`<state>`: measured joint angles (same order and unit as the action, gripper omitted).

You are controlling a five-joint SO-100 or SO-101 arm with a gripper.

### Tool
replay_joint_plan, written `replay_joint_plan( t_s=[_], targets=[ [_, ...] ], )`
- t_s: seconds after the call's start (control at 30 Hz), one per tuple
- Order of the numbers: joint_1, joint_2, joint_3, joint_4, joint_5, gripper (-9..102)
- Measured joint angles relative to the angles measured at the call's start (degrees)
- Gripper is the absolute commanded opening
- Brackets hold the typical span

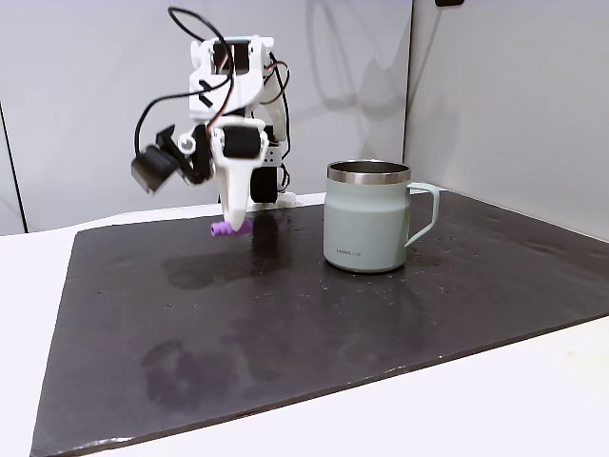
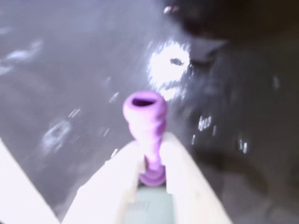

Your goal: Grasp a pengrip and put it in the cup.

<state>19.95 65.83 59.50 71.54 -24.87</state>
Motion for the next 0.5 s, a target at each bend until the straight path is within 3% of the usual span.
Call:
replay_joint_plan(
  t_s=[0.3, 0.5],
  targets=[
    [0.5, 16.5, -9.4, 9.1, 3.5, 0],
    [-8.1, 18.4, -20.2, 19.2, 6.2, 0]
  ],
)
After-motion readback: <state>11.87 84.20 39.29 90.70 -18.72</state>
